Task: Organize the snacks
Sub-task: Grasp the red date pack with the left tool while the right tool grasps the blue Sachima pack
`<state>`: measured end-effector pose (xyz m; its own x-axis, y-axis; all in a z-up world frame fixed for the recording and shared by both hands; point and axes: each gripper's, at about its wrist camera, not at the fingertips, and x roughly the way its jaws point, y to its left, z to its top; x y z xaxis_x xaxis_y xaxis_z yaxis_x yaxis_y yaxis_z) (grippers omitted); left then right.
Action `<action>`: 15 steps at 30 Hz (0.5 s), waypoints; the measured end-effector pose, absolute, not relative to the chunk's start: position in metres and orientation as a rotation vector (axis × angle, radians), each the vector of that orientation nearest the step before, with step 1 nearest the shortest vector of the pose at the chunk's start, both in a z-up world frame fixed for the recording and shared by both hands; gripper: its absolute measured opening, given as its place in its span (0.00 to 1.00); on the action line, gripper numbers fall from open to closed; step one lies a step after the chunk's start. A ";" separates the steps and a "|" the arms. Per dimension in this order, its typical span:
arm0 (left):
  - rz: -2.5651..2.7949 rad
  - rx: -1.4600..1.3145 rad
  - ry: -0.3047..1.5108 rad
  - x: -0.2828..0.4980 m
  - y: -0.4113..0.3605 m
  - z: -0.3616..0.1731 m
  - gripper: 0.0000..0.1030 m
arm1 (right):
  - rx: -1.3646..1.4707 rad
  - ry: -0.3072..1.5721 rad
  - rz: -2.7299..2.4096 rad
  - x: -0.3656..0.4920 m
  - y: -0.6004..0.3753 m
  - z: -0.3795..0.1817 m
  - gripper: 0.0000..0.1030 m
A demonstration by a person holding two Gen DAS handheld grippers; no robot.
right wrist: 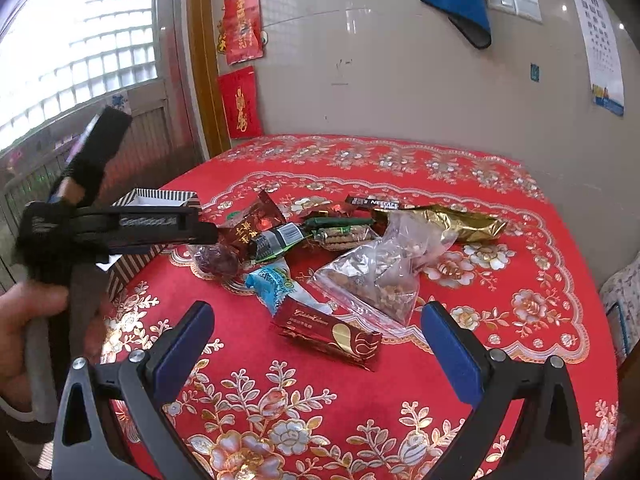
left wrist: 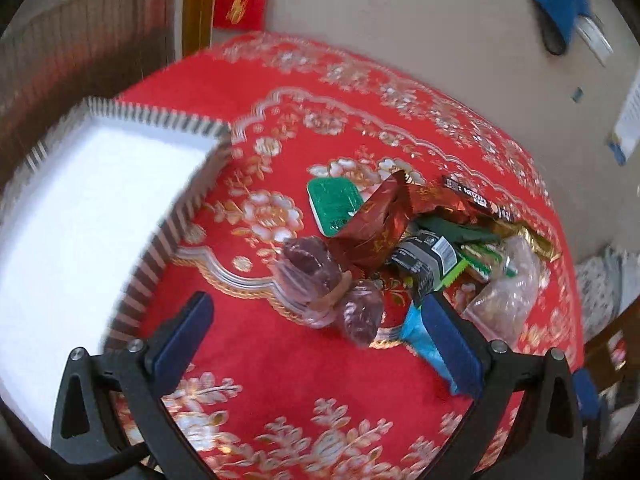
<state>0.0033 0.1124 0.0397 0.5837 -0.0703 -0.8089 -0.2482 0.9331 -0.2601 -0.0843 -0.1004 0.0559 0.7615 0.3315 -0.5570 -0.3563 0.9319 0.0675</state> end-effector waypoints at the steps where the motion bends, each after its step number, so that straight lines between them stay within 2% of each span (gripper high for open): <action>1: 0.112 -0.399 0.968 0.007 0.114 0.034 1.00 | -0.033 0.607 0.385 -0.081 -0.102 0.055 1.00; 10: 0.125 -0.425 1.012 0.023 0.113 0.019 0.99 | -0.069 0.679 0.460 -0.054 -0.092 0.048 1.00; 12: 0.116 -0.411 1.030 0.028 0.111 0.015 0.96 | -0.079 0.682 0.492 -0.052 -0.088 0.048 0.99; 15: 0.122 -0.345 1.019 0.028 0.109 0.016 0.81 | -0.111 0.680 0.529 -0.049 -0.080 0.048 0.92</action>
<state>0.0278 0.1090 0.0160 0.5226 -0.0602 -0.8505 -0.2585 0.9394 -0.2253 -0.0489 -0.0801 0.0475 0.6516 0.4291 -0.6256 -0.4999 0.8631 0.0713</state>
